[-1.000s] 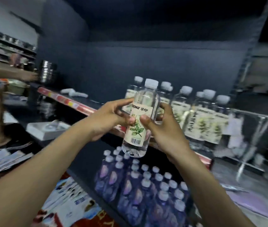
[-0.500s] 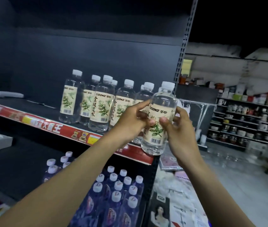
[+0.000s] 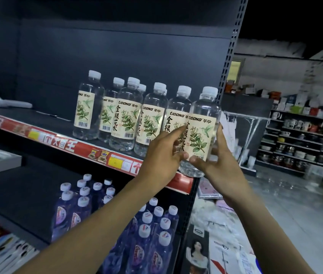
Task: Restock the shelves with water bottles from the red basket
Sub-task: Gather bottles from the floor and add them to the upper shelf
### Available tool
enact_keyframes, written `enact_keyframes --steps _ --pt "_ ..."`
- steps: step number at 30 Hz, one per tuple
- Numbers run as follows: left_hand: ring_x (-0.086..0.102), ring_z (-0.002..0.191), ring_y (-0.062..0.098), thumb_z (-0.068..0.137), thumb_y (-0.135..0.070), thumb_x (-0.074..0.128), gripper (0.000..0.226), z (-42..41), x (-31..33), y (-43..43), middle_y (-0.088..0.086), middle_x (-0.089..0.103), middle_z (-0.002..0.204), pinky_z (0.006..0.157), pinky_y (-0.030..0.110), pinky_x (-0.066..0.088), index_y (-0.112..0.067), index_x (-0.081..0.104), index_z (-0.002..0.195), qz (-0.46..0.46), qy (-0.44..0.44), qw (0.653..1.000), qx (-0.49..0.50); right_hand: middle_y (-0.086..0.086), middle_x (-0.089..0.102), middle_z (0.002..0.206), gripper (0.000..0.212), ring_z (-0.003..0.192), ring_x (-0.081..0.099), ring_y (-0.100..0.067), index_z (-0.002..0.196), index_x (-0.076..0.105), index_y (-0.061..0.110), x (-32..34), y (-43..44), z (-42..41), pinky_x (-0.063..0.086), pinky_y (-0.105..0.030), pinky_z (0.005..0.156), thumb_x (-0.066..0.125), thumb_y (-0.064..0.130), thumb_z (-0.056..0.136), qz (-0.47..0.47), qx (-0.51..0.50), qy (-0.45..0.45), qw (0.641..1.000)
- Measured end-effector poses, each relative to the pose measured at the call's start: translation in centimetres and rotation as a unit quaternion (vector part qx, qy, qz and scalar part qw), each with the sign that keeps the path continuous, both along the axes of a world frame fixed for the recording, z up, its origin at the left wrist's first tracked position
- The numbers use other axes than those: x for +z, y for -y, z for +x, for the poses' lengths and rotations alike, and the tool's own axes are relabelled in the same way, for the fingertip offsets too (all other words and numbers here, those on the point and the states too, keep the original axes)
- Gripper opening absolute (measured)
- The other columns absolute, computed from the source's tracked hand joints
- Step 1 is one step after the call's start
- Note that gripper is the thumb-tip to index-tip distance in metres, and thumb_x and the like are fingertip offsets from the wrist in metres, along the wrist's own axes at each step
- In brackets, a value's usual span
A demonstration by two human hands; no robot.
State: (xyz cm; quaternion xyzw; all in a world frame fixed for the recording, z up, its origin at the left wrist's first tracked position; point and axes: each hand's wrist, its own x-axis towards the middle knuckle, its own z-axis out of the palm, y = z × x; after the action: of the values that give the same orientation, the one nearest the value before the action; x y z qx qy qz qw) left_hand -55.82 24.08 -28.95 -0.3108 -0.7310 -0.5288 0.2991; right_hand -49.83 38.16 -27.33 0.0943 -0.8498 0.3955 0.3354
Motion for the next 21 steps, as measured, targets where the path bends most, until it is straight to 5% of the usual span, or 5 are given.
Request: enact_keyframes --steps 2,7,11,17,21 --pt "0.055 0.086 0.003 0.085 -0.004 0.071 0.075 -0.3 -0.1 0.0 -0.005 0.056 0.102 0.077 0.013 0.047 -0.035 0.041 0.147 0.004 -0.003 1.000 0.002 0.023 0.065 0.115 0.094 0.110 0.062 -0.001 0.115 0.014 0.081 -0.1 0.2 -0.2 0.053 -0.039 0.095 0.078 0.022 0.081 0.001 -0.015 -0.005 1.000" --pt "0.054 0.084 -0.005 0.087 0.000 0.067 0.078 -1.4 -0.3 0.0 -0.013 0.054 0.100 0.073 0.007 0.046 -0.038 0.036 0.147 -0.006 -0.007 1.000 0.014 0.021 0.062 0.121 0.095 0.108 0.064 -0.006 0.149 0.013 0.050 -0.4 0.7 -1.4 0.053 -0.031 0.091 0.076 0.022 0.083 0.011 -0.008 -0.001 1.000" --pt "0.054 0.084 -0.006 0.088 0.001 0.066 0.076 -2.0 -0.2 0.3 -0.012 0.055 0.101 0.073 0.001 0.044 -0.037 0.037 0.147 -0.009 -0.004 1.000 0.009 0.028 0.062 0.120 0.093 0.106 0.059 0.011 0.150 0.016 0.046 -0.5 1.0 -1.6 0.049 -0.025 0.095 0.076 0.022 0.084 0.009 -0.003 -0.014 1.000" --pt "0.052 0.085 -0.017 0.087 0.006 0.065 0.075 -2.5 -0.2 0.3 -0.019 0.053 0.096 0.073 -0.001 0.042 -0.034 0.041 0.146 0.003 0.002 1.000 -0.005 0.017 0.063 0.124 0.099 0.112 0.062 -0.004 0.154 0.010 0.037 -0.4 1.6 -2.2 0.049 -0.033 0.100 0.076 0.014 0.084 0.004 -0.020 -0.003 1.000" --pt "0.053 0.083 -0.018 0.088 0.006 0.064 0.072 -2.6 0.1 0.7 -0.019 0.052 0.094 0.072 -0.002 0.041 -0.031 0.043 0.146 -0.008 0.006 1.000 0.005 0.013 0.061 0.126 0.100 0.113 0.060 -0.008 0.156 0.008 0.031 -0.3 1.9 -2.5 0.048 -0.025 0.094 0.075 0.014 0.084 0.002 -0.028 0.016 0.999"
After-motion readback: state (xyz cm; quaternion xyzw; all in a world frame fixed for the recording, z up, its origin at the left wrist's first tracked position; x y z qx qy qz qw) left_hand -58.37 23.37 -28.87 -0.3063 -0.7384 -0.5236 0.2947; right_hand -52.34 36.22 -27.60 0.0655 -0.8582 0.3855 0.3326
